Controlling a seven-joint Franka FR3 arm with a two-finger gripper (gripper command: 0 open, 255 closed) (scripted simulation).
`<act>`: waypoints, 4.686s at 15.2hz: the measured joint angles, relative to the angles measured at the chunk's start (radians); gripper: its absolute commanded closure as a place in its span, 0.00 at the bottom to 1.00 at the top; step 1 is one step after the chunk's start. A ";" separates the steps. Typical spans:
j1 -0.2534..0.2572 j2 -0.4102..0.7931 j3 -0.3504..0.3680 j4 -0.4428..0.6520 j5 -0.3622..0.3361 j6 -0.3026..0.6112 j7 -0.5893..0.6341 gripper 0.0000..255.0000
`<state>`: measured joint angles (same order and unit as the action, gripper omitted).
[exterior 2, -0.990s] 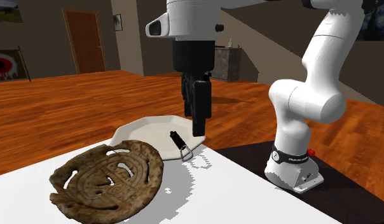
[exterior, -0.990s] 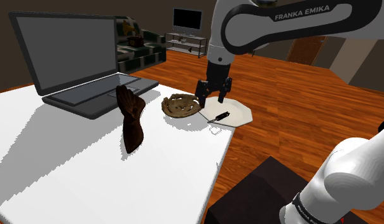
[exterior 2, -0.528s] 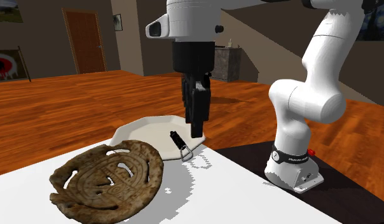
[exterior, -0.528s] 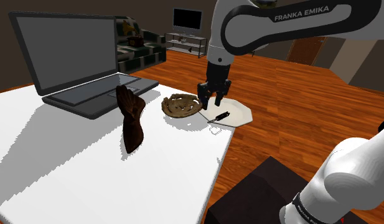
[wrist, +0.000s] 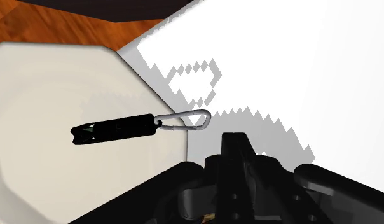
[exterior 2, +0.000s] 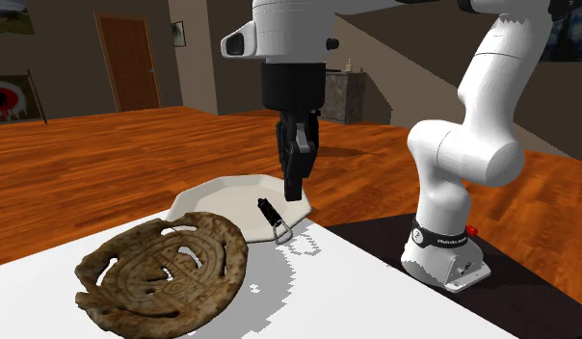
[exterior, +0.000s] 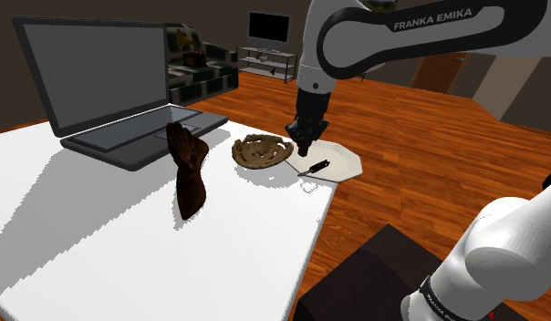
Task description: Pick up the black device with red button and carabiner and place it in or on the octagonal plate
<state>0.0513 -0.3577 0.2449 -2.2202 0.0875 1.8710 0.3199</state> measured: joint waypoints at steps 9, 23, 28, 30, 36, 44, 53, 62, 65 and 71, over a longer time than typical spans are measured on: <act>-0.173 0.056 -0.033 -0.064 0.152 0.075 0.654 0.00; -0.229 0.052 -0.026 -0.227 0.260 0.243 0.956 0.00; -0.229 0.051 -0.026 -0.226 0.260 0.242 0.956 1.00; -0.229 0.049 -0.026 -0.222 0.261 0.250 0.956 1.00; -0.228 0.051 -0.025 -0.220 0.261 0.249 0.959 1.00; -0.233 0.017 -0.035 -0.166 0.246 0.148 0.977 1.00; -0.250 0.010 -0.061 -0.071 0.223 0.041 0.976 1.00; -0.314 0.162 -0.143 0.058 0.171 0.032 0.856 1.00; -0.315 0.175 -0.145 0.031 0.173 0.070 0.843 1.00; -0.312 0.201 -0.141 -0.026 0.181 0.153 0.827 1.00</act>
<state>-0.2610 -0.1564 0.1042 -2.2466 0.2683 2.0236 1.1467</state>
